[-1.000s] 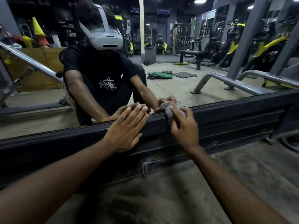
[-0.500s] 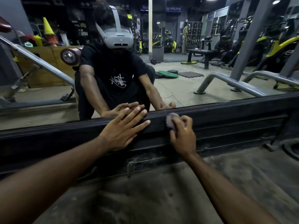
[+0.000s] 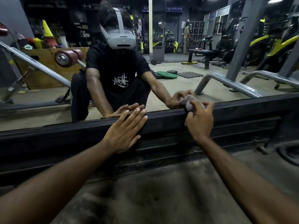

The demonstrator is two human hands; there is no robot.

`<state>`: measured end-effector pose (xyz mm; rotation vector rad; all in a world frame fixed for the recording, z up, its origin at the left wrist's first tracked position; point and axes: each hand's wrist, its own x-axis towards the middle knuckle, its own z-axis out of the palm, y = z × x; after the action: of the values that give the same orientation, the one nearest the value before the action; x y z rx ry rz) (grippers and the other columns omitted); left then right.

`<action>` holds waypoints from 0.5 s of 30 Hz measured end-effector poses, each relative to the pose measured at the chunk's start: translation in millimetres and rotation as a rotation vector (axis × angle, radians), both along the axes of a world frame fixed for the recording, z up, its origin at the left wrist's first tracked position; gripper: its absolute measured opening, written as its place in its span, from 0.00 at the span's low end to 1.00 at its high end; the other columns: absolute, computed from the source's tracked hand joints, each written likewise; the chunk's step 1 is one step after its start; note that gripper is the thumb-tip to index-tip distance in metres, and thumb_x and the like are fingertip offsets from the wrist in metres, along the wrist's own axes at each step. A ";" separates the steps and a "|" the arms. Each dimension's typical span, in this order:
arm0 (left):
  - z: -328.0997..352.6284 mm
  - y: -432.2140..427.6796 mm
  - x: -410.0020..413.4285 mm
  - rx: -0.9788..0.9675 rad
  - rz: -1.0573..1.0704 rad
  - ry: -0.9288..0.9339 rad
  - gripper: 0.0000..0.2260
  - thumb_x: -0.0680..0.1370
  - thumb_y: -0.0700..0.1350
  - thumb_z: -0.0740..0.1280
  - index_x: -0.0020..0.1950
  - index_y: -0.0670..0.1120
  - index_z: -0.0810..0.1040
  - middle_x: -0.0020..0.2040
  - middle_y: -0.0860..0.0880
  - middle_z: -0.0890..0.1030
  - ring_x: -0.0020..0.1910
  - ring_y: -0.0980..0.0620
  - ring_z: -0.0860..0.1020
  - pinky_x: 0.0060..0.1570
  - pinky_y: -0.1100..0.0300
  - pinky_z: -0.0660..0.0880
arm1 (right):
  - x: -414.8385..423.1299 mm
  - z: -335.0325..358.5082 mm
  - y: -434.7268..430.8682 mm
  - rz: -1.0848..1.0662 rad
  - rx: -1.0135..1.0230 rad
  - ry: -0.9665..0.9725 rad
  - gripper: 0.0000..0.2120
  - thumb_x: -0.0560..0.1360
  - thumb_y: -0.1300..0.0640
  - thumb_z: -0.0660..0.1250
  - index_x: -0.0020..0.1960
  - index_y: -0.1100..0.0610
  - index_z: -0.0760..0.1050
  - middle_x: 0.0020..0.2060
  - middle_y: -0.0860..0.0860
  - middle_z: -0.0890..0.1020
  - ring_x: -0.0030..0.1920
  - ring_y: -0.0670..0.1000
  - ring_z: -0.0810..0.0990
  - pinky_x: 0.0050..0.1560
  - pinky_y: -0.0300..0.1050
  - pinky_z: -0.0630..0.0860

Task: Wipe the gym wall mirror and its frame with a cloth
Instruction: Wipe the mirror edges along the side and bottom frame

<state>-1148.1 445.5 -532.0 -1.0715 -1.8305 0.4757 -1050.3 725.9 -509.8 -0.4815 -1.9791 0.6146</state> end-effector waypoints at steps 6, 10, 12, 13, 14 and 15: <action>4.0 31.6 -10.2 -0.027 0.007 0.017 0.33 0.84 0.57 0.53 0.84 0.43 0.50 0.84 0.39 0.47 0.83 0.40 0.48 0.80 0.42 0.47 | 10.2 -27.1 -0.7 0.426 0.553 -0.146 0.24 0.74 0.60 0.72 0.67 0.50 0.72 0.65 0.56 0.67 0.52 0.61 0.78 0.33 0.48 0.77; 2.2 32.8 -11.2 -0.041 -0.003 0.023 0.32 0.84 0.57 0.52 0.84 0.41 0.50 0.84 0.39 0.48 0.83 0.40 0.49 0.80 0.42 0.51 | 2.5 -28.8 25.6 0.376 0.544 -0.098 0.22 0.73 0.59 0.72 0.66 0.49 0.73 0.65 0.56 0.70 0.53 0.60 0.79 0.34 0.50 0.77; 3.7 31.3 -9.8 -0.040 0.005 0.004 0.32 0.84 0.57 0.53 0.84 0.41 0.50 0.83 0.38 0.49 0.83 0.40 0.49 0.80 0.41 0.51 | 9.2 -33.9 55.2 0.248 0.358 -0.084 0.20 0.74 0.58 0.70 0.64 0.49 0.74 0.64 0.55 0.69 0.50 0.62 0.79 0.36 0.50 0.75; 5.5 33.2 -9.1 -0.045 0.004 0.003 0.33 0.84 0.57 0.53 0.84 0.41 0.51 0.83 0.38 0.49 0.83 0.39 0.49 0.79 0.41 0.51 | 14.3 -37.4 68.7 0.162 0.209 -0.066 0.19 0.75 0.58 0.69 0.64 0.48 0.73 0.63 0.54 0.68 0.49 0.62 0.79 0.37 0.49 0.73; 6.2 34.2 -8.8 -0.046 -0.004 0.012 0.33 0.84 0.57 0.54 0.83 0.41 0.51 0.83 0.38 0.49 0.83 0.39 0.50 0.80 0.41 0.51 | 17.7 -42.4 74.7 0.082 0.076 -0.050 0.19 0.75 0.58 0.68 0.64 0.48 0.71 0.62 0.54 0.67 0.48 0.63 0.78 0.39 0.49 0.71; 8.5 36.1 -9.8 -0.052 -0.021 0.031 0.33 0.83 0.57 0.55 0.83 0.40 0.52 0.83 0.38 0.50 0.82 0.39 0.50 0.80 0.42 0.50 | 19.1 -47.6 73.5 0.030 -0.007 -0.047 0.19 0.75 0.59 0.68 0.64 0.48 0.70 0.61 0.53 0.66 0.47 0.62 0.78 0.40 0.49 0.70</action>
<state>-1157.9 481.6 -523.5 -1.1111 -1.7869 0.5268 -1031.2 799.5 -557.4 -0.4753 -2.0322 0.6347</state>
